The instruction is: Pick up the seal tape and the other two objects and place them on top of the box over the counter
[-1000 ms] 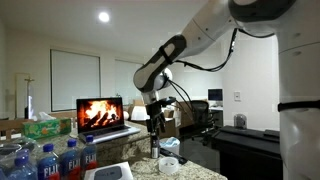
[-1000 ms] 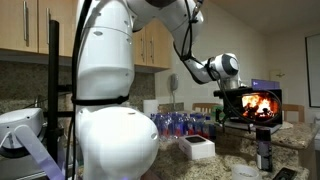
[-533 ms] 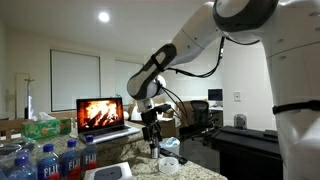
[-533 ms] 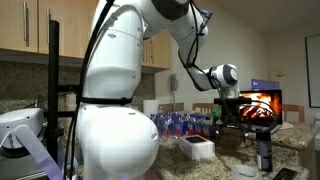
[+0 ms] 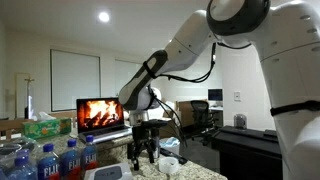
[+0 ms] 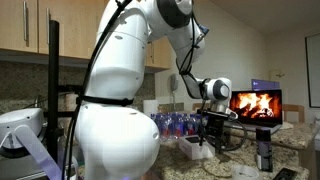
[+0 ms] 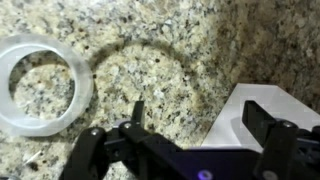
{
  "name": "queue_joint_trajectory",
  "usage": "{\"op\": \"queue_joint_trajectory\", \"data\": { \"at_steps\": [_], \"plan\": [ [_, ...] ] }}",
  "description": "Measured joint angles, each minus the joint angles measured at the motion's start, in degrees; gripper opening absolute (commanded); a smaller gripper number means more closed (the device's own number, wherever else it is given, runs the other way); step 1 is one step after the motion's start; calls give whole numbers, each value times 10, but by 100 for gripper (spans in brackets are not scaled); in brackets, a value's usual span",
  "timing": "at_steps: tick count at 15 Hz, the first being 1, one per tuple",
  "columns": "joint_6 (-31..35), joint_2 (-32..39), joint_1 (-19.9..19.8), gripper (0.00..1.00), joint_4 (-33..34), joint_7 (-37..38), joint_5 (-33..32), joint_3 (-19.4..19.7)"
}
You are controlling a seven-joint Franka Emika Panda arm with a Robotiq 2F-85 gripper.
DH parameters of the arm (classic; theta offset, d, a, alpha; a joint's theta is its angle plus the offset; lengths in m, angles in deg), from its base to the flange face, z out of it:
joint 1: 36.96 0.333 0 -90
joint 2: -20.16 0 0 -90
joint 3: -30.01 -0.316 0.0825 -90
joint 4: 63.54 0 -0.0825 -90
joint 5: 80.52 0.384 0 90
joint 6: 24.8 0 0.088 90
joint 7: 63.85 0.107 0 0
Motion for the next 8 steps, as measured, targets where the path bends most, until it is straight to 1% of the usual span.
{"op": "queue_joint_trajectory", "data": {
  "at_steps": [4, 6, 8],
  "plan": [
    [63, 5, -3, 100, -35, 56, 49, 8],
    [76, -6, -4, 100, -48, 77, 48, 18],
    [78, -32, -5, 100, -59, 93, 34, 28]
  ]
}}
